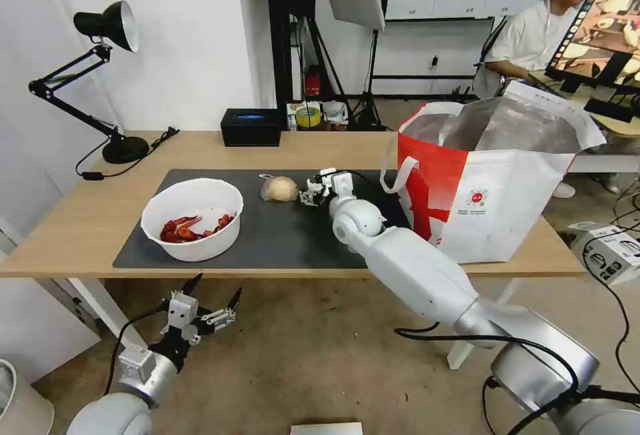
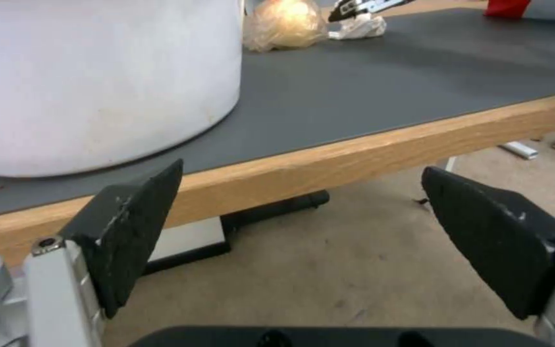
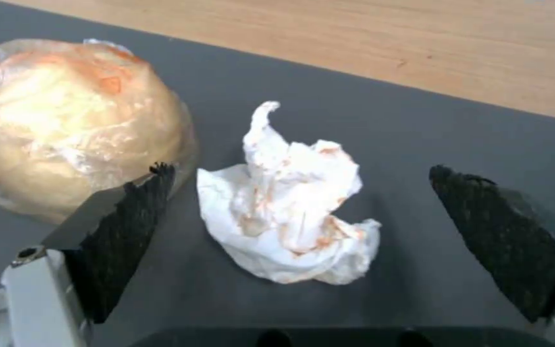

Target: Pick up the trash from the table and place it into the takeout bag.

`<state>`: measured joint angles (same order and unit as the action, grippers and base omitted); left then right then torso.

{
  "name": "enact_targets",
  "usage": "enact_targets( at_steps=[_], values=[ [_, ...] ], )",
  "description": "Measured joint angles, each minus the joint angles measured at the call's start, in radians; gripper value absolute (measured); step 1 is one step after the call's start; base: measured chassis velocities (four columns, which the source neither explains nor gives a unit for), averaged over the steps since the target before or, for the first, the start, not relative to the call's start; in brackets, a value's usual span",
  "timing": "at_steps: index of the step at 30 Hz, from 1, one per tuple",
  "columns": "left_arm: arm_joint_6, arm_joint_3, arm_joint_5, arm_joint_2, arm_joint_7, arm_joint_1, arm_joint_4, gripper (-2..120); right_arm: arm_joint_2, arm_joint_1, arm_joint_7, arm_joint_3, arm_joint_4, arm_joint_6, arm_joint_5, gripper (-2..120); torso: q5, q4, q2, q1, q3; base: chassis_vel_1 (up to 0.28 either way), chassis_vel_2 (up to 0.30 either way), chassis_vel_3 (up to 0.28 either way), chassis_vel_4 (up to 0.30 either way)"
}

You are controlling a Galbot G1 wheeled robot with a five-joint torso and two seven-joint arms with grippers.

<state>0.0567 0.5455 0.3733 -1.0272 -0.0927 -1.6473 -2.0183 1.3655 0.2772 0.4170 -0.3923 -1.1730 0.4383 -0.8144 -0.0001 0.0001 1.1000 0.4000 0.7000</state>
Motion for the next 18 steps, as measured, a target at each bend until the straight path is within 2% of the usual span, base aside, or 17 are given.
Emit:
enact_targets(
  at_steps=[10, 18],
  values=[
    [0.003, 0.002, -0.003, -0.002, 0.000, -0.011, -0.007, 100, 0.009, -0.035, -0.060, -0.027, 0.037, 0.017, 0.003, 100, 0.0001, 0.0000, 0.000, 0.000, 0.000, 0.000, 0.000, 0.000, 0.000],
    [0.004, -0.003, -0.005, -0.001, 0.000, -0.008, -0.006, 100, 0.004, -0.049, -0.066, -0.038, 0.044, 0.034, 0.005, 100, 0.0002, 0.0000, 0.000, 0.000, 0.000, 0.000, 0.000, 0.000, 0.000]
  ],
)
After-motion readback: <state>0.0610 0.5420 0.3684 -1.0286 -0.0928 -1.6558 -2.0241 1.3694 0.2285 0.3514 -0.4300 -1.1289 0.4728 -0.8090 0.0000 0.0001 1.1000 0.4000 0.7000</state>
